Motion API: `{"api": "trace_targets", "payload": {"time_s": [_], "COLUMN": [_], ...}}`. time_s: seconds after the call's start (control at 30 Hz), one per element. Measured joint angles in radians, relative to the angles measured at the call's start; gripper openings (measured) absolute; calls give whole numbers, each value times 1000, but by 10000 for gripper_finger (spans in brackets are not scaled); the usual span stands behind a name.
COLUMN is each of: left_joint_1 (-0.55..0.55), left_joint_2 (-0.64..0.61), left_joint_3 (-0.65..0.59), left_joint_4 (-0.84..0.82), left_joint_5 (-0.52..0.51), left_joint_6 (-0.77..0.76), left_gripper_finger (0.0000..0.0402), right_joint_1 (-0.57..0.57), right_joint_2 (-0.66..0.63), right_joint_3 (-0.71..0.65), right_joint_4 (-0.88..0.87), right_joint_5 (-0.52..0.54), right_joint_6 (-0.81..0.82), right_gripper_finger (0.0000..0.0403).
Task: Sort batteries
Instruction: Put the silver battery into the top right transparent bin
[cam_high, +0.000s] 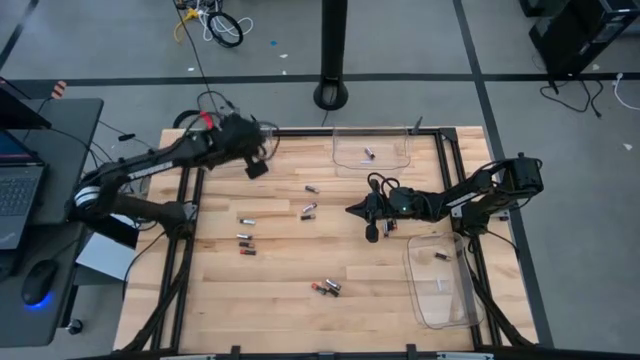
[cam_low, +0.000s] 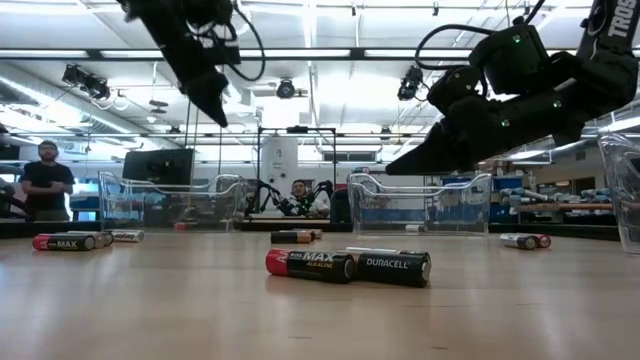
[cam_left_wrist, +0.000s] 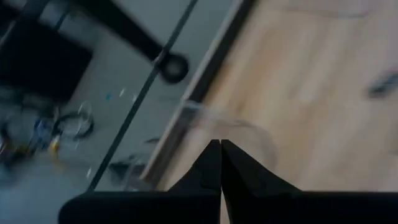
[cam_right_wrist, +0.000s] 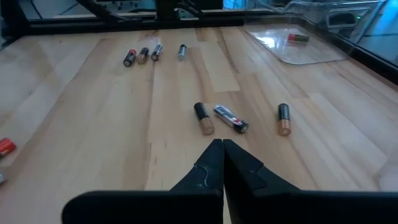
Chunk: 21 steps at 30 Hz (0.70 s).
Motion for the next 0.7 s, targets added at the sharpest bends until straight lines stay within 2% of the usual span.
{"api": "trace_targets", "payload": {"time_s": [0.17,0.37,0.53,0.7], "left_joint_1": [-169,-336,-406,-453], "left_joint_2": [-56,-43,-8,4], "left_joint_3": [-57,-67,-69,-169], "left_joint_4": [-10,-88,-207,-217], "left_joint_5": [68,130,233,237], "left_joint_6": [-47,-160,-270,-362], "left_gripper_finger": [8,8,8,8], "right_joint_1": [23,32,32,32], "right_joint_2": [0,0,0,0], "right_joint_3": [0,0,0,0], "right_joint_4": [-1,6,8,12], "right_joint_5": [0,19,20,20], "right_joint_6": [0,5,18,18], "right_gripper_finger": [9,9,9,9]}}
